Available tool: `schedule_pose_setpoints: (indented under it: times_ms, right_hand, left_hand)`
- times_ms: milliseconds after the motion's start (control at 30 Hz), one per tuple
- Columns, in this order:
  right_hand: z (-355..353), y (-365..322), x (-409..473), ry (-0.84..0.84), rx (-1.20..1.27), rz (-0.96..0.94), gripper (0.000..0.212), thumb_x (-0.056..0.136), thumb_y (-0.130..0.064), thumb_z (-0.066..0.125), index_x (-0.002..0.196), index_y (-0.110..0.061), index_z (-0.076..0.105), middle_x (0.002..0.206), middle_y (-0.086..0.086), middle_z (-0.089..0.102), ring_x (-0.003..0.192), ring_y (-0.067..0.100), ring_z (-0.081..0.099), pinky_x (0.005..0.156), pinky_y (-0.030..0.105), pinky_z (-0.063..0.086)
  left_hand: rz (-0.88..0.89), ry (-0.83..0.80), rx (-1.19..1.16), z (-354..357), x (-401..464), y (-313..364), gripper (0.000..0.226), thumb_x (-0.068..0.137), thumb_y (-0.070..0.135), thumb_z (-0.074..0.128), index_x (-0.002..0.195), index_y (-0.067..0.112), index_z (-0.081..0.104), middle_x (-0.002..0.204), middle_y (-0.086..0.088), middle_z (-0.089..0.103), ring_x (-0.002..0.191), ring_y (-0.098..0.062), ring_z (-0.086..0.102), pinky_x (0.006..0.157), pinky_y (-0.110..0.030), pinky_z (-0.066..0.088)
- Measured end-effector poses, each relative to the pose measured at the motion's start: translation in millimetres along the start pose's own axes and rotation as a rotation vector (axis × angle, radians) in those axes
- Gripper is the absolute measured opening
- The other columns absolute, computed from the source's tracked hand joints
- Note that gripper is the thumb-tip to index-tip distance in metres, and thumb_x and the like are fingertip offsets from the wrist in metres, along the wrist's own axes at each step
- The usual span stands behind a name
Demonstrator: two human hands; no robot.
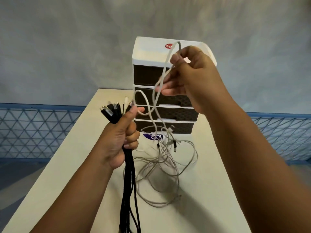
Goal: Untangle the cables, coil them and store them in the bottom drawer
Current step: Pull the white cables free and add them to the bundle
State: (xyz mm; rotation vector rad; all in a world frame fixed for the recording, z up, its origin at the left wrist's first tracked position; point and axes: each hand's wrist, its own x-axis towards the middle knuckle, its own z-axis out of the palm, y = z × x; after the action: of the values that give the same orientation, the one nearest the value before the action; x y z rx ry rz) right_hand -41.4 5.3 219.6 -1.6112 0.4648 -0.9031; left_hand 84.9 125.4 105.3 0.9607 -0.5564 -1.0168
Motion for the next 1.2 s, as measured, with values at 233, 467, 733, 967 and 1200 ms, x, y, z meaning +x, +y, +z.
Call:
schedule_pose_setpoints:
  times_ms: [233, 467, 733, 967, 1200]
  right_hand:
    - [12, 29, -5, -0.149, 0.351, 0.056, 0.009, 0.105, -0.011, 0.039, 0.102, -0.006, 0.046, 0.084, 0.021, 0.068, 0.075, 0.034, 0.073, 0.065, 0.035, 0.061]
    - [-7, 156, -43, -0.343, -0.462, 0.136, 0.013, 0.089, -0.016, 0.066, 0.094, -0.028, 0.067, 0.09, -0.002, 0.066, 0.079, 0.01, 0.06, 0.068, 0.024, 0.046]
    - [-39, 192, -34, -0.159, -1.062, 0.07, 0.015, 0.088, -0.03, 0.07, 0.093, -0.018, 0.077, 0.099, 0.001, 0.062, 0.094, 0.017, 0.056, 0.08, 0.029, 0.044]
    - [-36, 164, -27, -0.294, -0.837, 0.099, 0.006, 0.087, -0.032, 0.072, 0.092, -0.029, 0.071, 0.095, -0.013, 0.06, 0.08, 0.005, 0.057, 0.067, 0.018, 0.044]
    - [0, 180, -22, -0.358, -1.102, 0.034, 0.019, 0.091, -0.039, 0.064, 0.101, -0.024, 0.071, 0.091, -0.002, 0.06, 0.083, 0.017, 0.058, 0.068, 0.029, 0.044]
  left_hand:
    - [-0.058, -0.054, 0.087, 13, -2, -12, 0.021, 0.083, 0.036, 0.063, 0.077, 0.016, 0.069, 0.05, 0.008, 0.016, 0.04, -0.004, 0.013, 0.038, -0.015, 0.012]
    - [-0.054, 0.03, -0.042, -8, 3, -6, 0.021, 0.08, 0.038, 0.062, 0.077, 0.021, 0.049, 0.041, 0.01, 0.02, 0.035, -0.002, 0.015, 0.034, -0.014, 0.013]
    - [-0.035, 0.137, -0.152, -17, 3, 0, 0.028, 0.096, 0.034, 0.05, 0.071, 0.021, 0.049, 0.039, 0.012, 0.021, 0.032, -0.001, 0.018, 0.032, -0.014, 0.014]
    - [-0.005, 0.121, -0.233, -21, 2, 9, 0.041, 0.102, 0.031, 0.042, 0.064, 0.021, 0.055, 0.039, 0.011, 0.022, 0.032, -0.002, 0.02, 0.035, -0.014, 0.015]
    - [0.043, 0.039, -0.265, -19, 1, 18, 0.029, 0.091, 0.035, 0.051, 0.065, 0.022, 0.055, 0.037, 0.01, 0.024, 0.031, -0.003, 0.021, 0.032, -0.013, 0.017]
